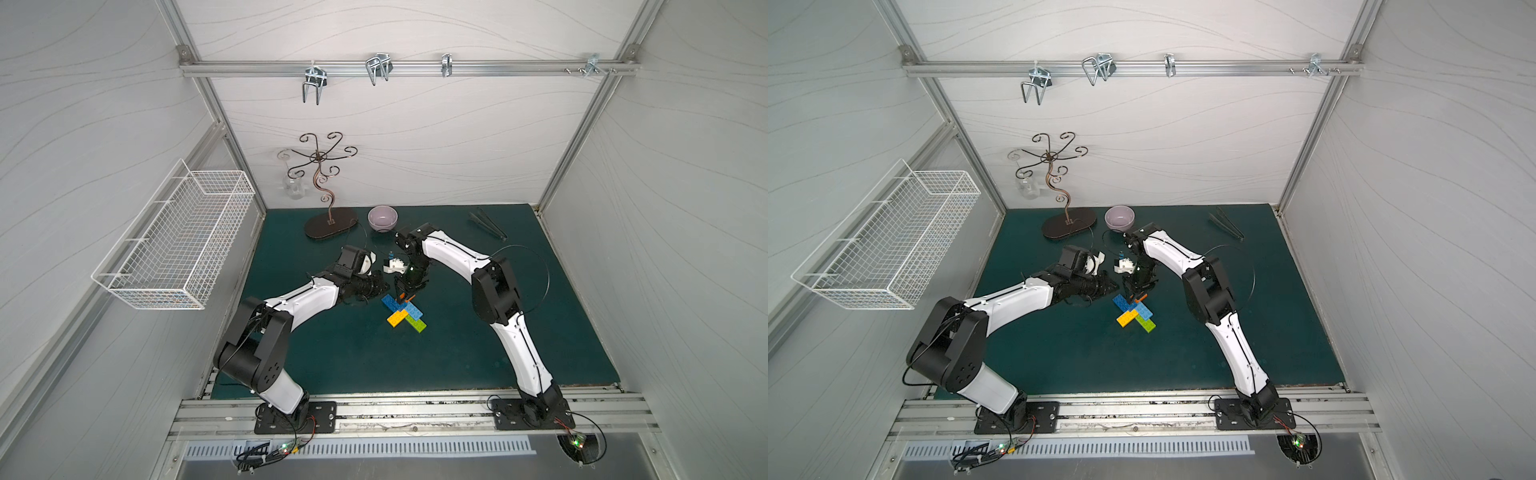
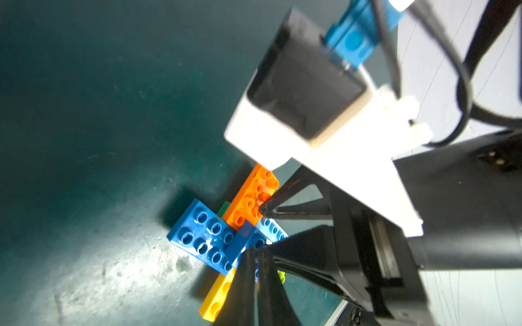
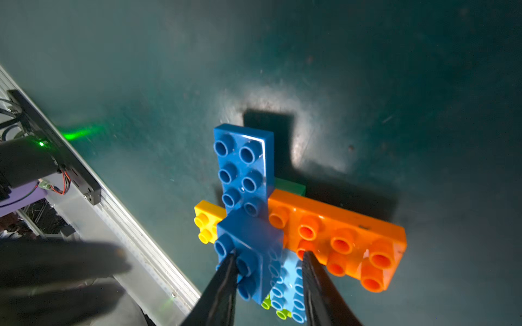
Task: Assemble a small pinwheel with lego
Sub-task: Assemble the lego brick with the lego brick.
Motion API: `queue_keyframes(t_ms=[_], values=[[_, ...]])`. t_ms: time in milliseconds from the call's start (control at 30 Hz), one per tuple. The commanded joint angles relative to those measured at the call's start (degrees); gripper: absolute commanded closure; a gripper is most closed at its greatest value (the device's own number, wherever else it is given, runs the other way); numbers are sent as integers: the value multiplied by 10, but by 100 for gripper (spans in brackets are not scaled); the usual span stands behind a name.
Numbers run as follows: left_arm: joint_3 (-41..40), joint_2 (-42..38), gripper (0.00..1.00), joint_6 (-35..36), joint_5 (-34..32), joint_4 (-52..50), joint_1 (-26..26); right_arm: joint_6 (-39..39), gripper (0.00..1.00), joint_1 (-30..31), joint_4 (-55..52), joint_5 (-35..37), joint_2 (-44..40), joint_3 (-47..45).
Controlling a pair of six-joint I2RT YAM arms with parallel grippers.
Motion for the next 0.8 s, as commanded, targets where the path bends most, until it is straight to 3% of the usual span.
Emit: queue_keyframes(t_ms=[0, 300, 533, 767], values=[[-1, 6, 93, 0, 29, 14, -11, 7, 58, -4, 13, 9, -28, -7], [-5, 32, 94, -6, 27, 28, -23, 22, 58, -9, 14, -7, -69, -22], [2, 58, 98, -13, 37, 40, -29, 28, 73, -9, 33, -9, -66, -65], [3, 84, 100, -23, 44, 46, -48, 43, 74, -7, 57, -4, -50, -112]])
